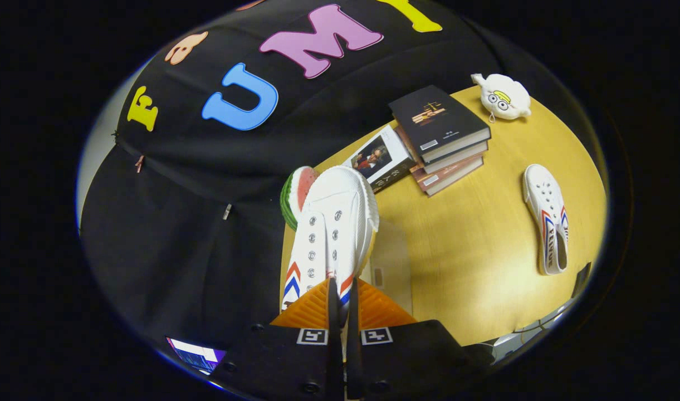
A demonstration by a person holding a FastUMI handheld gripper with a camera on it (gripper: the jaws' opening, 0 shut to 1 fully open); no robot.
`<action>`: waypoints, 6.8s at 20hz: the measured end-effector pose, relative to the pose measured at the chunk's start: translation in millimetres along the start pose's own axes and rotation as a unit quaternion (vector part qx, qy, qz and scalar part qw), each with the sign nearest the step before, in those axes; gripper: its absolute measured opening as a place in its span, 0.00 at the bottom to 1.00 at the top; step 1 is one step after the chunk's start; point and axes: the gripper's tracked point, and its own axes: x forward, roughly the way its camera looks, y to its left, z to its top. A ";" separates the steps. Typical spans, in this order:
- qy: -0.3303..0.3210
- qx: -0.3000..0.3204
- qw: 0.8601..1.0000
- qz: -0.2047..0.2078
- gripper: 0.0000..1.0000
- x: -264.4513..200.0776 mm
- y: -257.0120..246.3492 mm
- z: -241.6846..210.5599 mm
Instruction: Open the storage box then place both shoes into the box .Put the left shoe in first, then the right shoe, with the right side of both shoes facing outward in a uniform manner.
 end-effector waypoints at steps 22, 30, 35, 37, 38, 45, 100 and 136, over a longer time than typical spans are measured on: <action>0.101 0.006 0.995 0.024 0.44 112.2 74.8 -82.4; -0.008 -0.143 0.989 -0.024 0.99 30.1 24.2 -2.4; -0.055 -0.121 0.987 -0.092 0.99 -41.4 -82.5 60.0; -0.063 -0.101 0.985 -0.121 0.99 -64.3 -130.6 76.4; -0.068 -0.088 0.985 -0.129 0.98 -72.9 -147.8 83.6; -0.060 -0.060 0.979 -0.185 0.99 -109.5 -260.6 107.0; 0.071 -0.018 0.991 -0.112 0.07 -53.0 -303.3 46.1; 0.047 0.008 0.999 0.008 1.00 44.1 14.2 -24.6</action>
